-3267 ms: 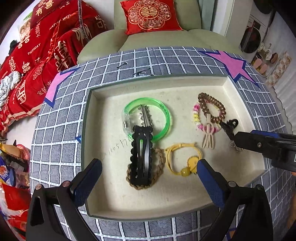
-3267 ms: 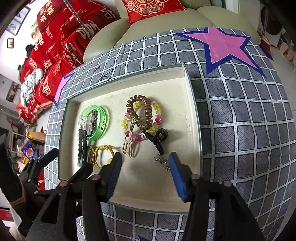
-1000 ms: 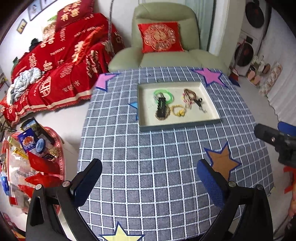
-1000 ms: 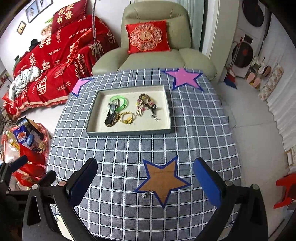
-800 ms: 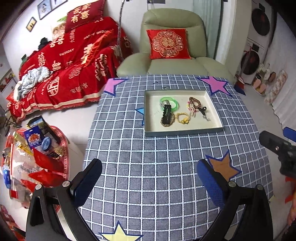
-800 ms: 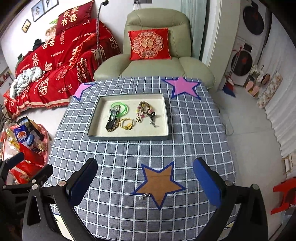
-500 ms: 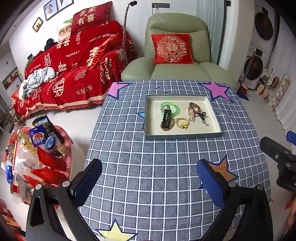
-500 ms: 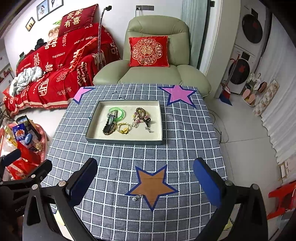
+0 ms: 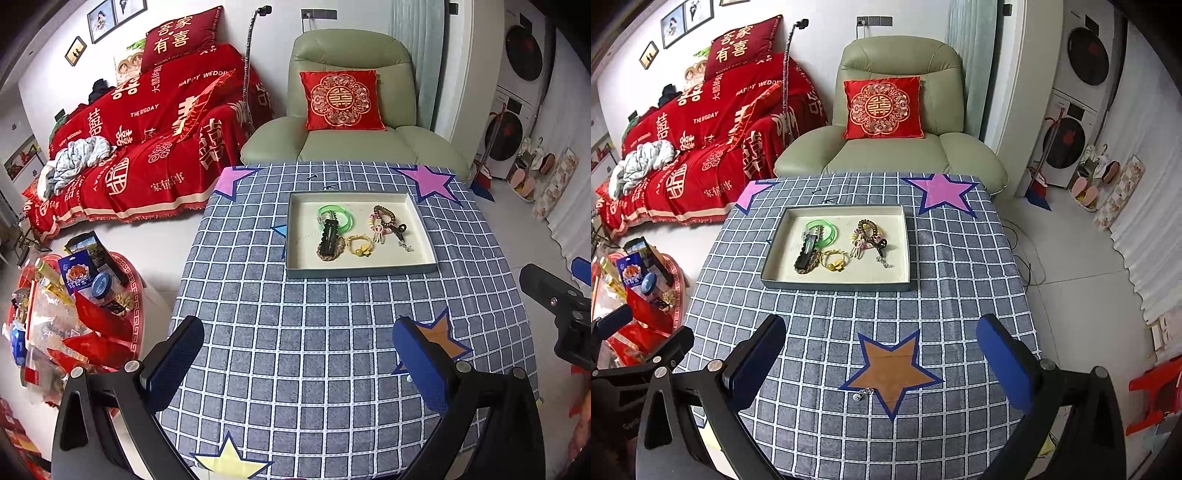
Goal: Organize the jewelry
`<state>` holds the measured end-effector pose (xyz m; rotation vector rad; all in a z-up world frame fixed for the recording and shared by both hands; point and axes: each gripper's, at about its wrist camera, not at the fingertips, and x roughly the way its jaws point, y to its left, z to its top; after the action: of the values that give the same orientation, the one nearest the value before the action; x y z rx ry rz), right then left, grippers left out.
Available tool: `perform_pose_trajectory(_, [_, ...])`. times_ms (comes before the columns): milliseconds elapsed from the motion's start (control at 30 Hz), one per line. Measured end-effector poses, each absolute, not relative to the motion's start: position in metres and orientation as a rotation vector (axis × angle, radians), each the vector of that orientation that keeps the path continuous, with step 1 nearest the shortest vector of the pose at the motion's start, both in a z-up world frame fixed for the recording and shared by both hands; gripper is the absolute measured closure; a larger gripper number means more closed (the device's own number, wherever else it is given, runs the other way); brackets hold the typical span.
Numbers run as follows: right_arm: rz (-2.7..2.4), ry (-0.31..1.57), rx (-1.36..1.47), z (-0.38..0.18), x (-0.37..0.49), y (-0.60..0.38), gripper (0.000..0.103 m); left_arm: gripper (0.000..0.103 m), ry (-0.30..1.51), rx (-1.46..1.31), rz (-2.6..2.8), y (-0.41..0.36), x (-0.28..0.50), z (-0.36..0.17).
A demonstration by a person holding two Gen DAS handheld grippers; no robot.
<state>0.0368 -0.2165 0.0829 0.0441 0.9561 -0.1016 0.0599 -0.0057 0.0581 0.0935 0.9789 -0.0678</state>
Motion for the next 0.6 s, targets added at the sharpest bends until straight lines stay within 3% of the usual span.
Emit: perform_pose_trajectory(600, [-0.100, 0.955, 0.043, 0.0832, 0.0365, -0.2174, 0.000, 0.000, 0.976, 0.101, -0.070, -0.0119, 0.0599, 0.0584])
